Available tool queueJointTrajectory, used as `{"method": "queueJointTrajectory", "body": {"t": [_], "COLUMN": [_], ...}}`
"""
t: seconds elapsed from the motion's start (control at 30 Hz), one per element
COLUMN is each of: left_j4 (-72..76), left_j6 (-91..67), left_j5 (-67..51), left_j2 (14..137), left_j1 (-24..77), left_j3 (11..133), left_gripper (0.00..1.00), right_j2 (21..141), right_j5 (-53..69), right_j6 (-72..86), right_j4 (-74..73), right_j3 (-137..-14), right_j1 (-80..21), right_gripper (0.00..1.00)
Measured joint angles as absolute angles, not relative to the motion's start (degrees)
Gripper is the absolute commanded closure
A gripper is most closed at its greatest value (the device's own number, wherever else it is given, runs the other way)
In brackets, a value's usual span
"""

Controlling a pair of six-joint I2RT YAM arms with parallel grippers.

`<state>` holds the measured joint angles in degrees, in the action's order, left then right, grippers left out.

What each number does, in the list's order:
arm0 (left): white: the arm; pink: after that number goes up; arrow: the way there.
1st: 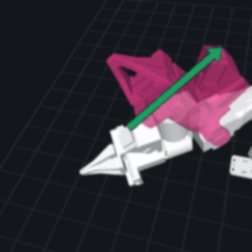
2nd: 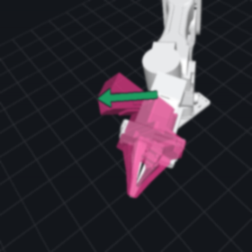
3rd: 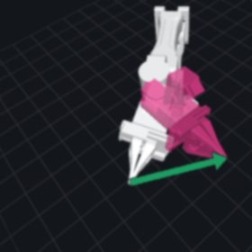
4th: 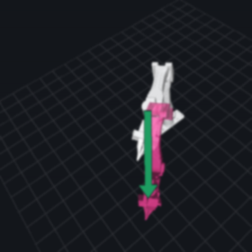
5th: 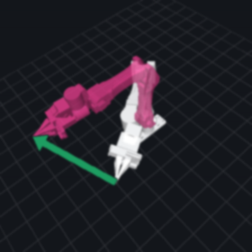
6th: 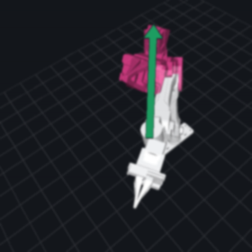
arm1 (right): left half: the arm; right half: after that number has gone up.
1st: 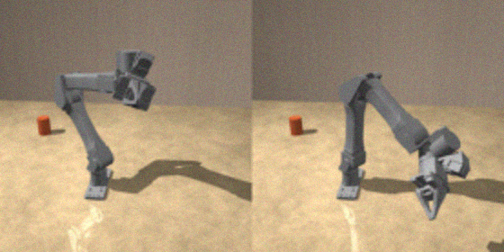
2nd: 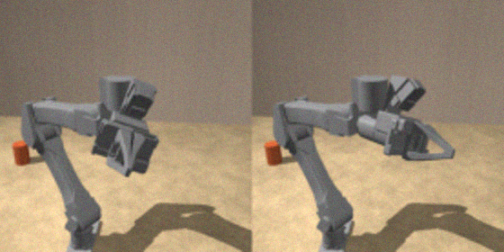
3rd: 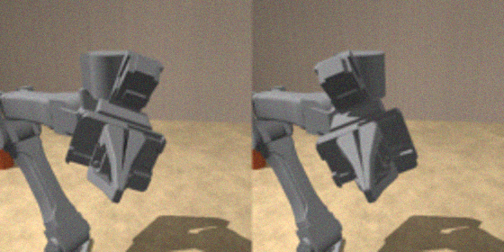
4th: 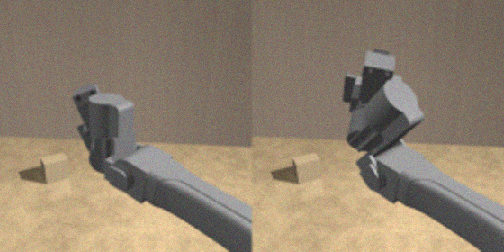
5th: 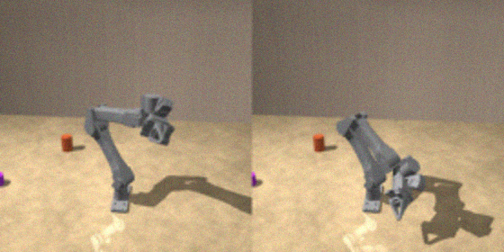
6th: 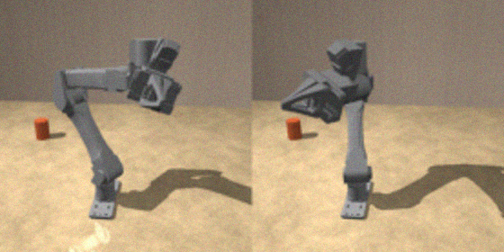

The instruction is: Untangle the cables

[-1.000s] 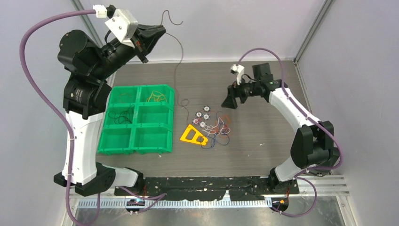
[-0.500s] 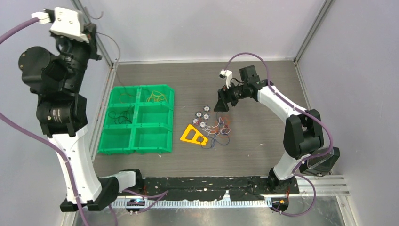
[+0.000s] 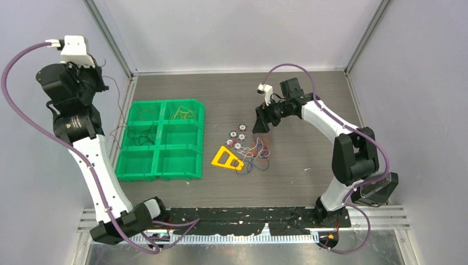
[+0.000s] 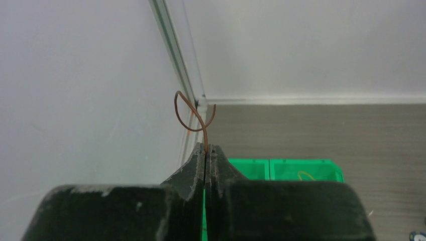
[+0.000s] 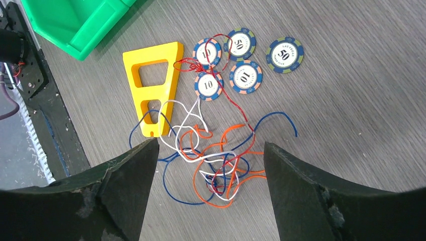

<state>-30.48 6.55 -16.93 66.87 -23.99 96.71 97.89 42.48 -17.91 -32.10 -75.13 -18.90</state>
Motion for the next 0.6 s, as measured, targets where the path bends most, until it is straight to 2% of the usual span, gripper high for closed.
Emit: {"method": "queueJointTrajectory", "body": {"t": [0.2,0.33,0.6], "left_j4": [-30.17,-30.15,-30.41], "left_j6": [6.35,5.34,-0.25], "left_j5": [-23.22,-28.64,-34.46], "left_j2": [67.29,67.35,71.61], "left_j1": [-28.73,-29.63,-29.67], "left_j3": [88.68,87.55,103.70], "left_gripper": [1.00,1.00,1.00], "right_j2": [98.02,98.02,98.37], "right_j5": [42.15,42.04,42.02], "right_j6": [-17.89,-17.87,-17.82], "right_j4": [-32.29,-32.36,-32.38], "right_j3": [-75.13,-75.13,-75.13], "right_j1": [-18.90,-18.90,-18.90], "right_gripper": [0.18,0.18,0.18]}}
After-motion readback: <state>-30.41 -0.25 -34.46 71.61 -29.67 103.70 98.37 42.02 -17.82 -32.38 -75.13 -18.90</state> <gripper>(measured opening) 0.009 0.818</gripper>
